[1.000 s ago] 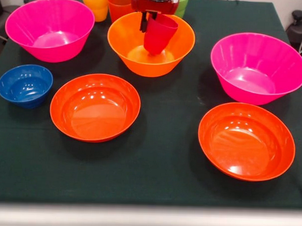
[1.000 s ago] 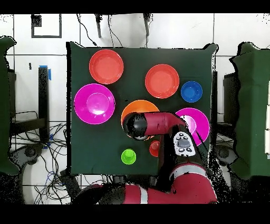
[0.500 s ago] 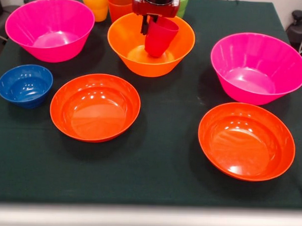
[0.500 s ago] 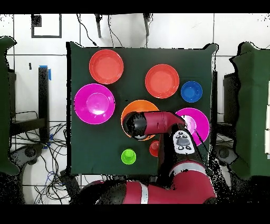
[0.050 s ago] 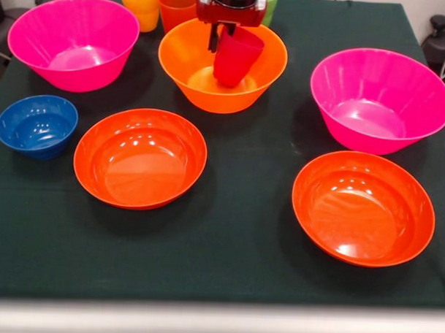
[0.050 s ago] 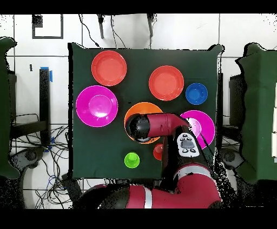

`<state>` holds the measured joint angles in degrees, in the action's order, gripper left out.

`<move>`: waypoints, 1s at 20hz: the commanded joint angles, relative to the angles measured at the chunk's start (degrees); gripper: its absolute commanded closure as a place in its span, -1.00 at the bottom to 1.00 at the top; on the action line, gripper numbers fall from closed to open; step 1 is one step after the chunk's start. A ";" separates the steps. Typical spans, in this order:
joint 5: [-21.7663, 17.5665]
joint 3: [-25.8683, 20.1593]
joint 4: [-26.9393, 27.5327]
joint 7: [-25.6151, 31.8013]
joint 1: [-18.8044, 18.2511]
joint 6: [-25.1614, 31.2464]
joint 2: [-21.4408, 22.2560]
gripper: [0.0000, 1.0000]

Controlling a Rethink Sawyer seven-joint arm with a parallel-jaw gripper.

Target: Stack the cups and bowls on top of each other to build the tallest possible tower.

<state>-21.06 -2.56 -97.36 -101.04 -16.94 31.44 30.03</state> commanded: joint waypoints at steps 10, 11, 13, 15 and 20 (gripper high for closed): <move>-3.72 -4.00 3.37 0.59 0.73 -3.15 -0.82 -1.00; -3.92 -3.93 3.45 0.32 0.78 -4.04 -0.85 -1.00; -4.13 -3.59 3.58 0.12 0.93 -4.26 -0.86 -1.00; -4.02 -3.30 3.46 -0.24 1.04 -4.08 -0.81 -1.00; -3.81 -2.74 3.65 0.93 1.34 -0.24 0.51 -1.00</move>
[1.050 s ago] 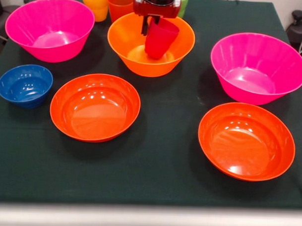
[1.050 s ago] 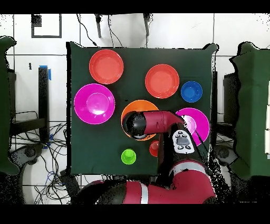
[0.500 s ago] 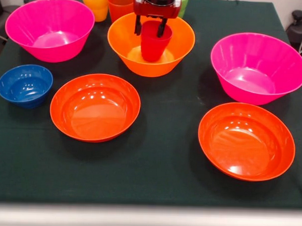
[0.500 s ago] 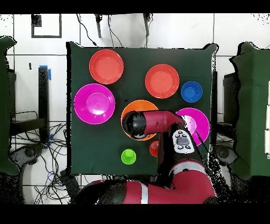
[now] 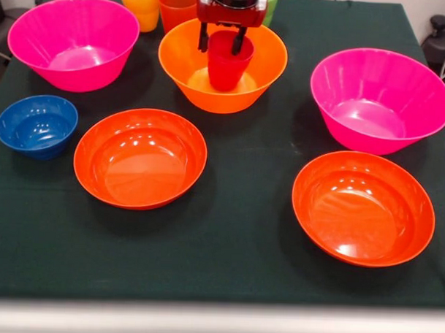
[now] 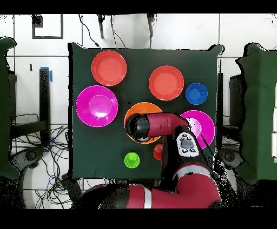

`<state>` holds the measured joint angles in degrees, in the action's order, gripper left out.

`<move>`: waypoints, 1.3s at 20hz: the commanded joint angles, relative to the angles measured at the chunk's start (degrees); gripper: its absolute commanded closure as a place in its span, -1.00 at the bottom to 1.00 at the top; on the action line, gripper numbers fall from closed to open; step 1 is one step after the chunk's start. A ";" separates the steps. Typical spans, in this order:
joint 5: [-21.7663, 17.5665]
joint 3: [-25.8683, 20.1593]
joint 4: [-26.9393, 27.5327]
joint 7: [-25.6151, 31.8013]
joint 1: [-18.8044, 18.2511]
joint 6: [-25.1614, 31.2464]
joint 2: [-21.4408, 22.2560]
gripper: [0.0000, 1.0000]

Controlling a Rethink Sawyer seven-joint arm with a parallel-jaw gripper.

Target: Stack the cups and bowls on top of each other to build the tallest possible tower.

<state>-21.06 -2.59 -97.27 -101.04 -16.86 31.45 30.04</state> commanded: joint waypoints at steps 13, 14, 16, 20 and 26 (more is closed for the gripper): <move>-2.99 -3.59 4.62 5.31 0.25 8.48 4.54 -1.00; -3.08 -3.61 4.76 5.47 0.22 8.78 4.64 -1.00; -3.45 -3.44 4.68 5.51 0.26 8.82 4.88 -1.00; -3.54 -3.73 5.28 5.90 0.14 9.69 4.93 -1.00; -3.54 -4.13 5.25 6.08 -0.22 10.61 5.12 -1.00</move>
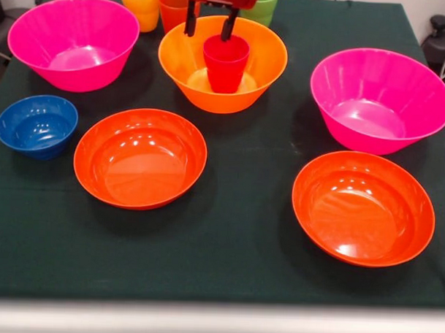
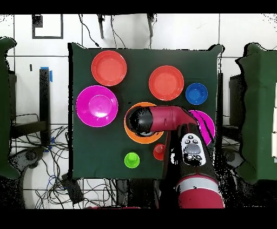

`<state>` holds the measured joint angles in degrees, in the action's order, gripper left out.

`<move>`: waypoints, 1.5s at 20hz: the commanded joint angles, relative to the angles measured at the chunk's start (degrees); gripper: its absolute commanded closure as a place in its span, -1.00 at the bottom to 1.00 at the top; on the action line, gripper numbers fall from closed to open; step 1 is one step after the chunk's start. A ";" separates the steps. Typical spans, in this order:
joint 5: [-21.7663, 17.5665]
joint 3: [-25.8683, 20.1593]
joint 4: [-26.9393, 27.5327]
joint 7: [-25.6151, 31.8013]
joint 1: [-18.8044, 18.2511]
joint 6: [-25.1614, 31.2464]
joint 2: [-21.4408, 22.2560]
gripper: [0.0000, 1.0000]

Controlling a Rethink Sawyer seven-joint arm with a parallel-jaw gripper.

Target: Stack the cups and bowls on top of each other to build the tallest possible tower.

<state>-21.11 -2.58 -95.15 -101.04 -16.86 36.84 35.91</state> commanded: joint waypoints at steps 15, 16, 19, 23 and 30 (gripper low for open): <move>-3.19 -6.39 9.46 9.50 -1.11 11.94 0.85 -1.00; -3.40 -6.35 10.20 9.22 -0.97 12.07 0.73 -1.00; -3.16 -6.82 11.50 9.18 -1.25 12.85 0.73 -1.00; -3.10 -7.58 12.80 9.43 -1.72 12.24 0.53 -1.00; -2.83 -8.78 14.58 9.07 -2.24 11.04 -0.64 -1.00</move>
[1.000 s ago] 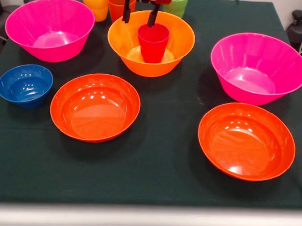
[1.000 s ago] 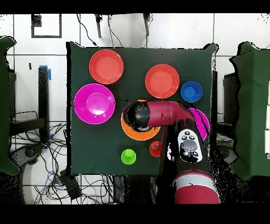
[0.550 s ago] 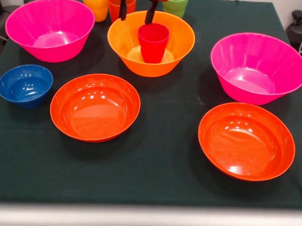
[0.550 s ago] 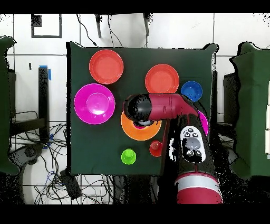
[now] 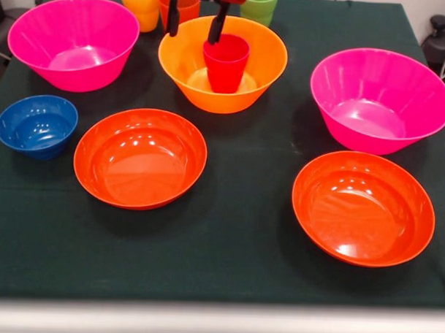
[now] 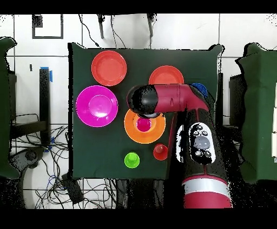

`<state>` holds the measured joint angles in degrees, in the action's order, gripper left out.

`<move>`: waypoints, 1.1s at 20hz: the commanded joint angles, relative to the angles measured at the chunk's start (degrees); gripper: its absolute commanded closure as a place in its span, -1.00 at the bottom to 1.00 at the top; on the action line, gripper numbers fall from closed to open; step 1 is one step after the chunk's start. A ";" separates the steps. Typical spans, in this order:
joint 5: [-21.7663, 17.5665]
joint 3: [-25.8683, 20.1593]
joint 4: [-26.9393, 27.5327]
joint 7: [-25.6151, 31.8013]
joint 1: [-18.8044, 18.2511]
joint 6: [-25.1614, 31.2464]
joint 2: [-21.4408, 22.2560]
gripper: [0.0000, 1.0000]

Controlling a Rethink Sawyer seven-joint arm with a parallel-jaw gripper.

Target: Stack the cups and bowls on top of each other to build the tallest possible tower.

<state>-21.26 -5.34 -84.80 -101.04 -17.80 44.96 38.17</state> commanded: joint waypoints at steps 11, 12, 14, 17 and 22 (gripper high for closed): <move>-2.37 -8.53 10.62 11.22 -2.12 6.62 -6.63 -1.00; -2.43 -8.64 10.86 11.07 -2.00 6.78 -6.86 -1.00; -2.41 -8.96 11.96 10.57 -1.80 6.85 -7.84 -1.00; -2.27 -9.39 13.85 10.00 -1.60 6.88 -9.55 -1.00; -2.01 -9.34 15.19 8.70 -0.74 6.83 -10.56 -1.00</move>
<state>-21.30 -9.11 -73.08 -101.04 -19.29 46.41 32.71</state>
